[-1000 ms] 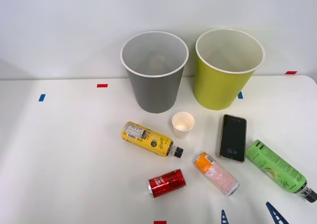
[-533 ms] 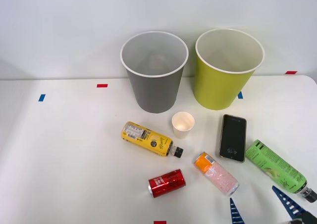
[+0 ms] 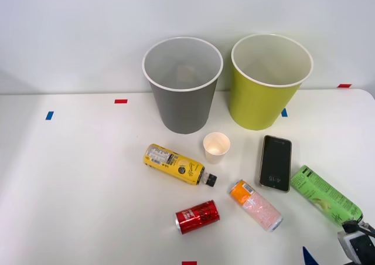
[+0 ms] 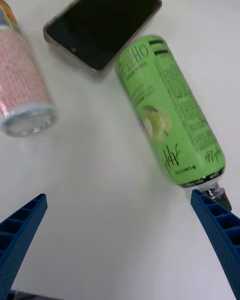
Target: Put cans in the gray bin, plastic bottles in the light green bin
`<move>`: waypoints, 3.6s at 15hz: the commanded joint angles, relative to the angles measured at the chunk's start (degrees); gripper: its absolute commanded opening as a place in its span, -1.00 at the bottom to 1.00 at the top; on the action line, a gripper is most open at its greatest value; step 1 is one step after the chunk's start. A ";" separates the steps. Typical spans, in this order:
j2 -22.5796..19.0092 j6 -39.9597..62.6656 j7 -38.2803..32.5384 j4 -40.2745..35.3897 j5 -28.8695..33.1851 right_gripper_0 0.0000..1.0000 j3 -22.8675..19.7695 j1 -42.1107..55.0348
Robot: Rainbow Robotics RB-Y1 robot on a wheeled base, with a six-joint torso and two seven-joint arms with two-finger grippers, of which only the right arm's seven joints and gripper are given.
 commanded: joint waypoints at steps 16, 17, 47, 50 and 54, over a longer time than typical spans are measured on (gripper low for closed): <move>-14.26 41.63 9.37 0.73 -34.25 1.00 -14.47 -40.23; -14.70 42.68 10.61 2.31 -36.36 1.00 -14.91 -41.47; -11.54 49.10 13.68 32.90 -32.58 1.00 -2.34 -61.94; -9.25 48.75 14.12 36.68 -31.79 1.00 -2.26 -63.97; -8.64 48.31 14.56 38.26 -29.42 1.00 -0.76 -65.02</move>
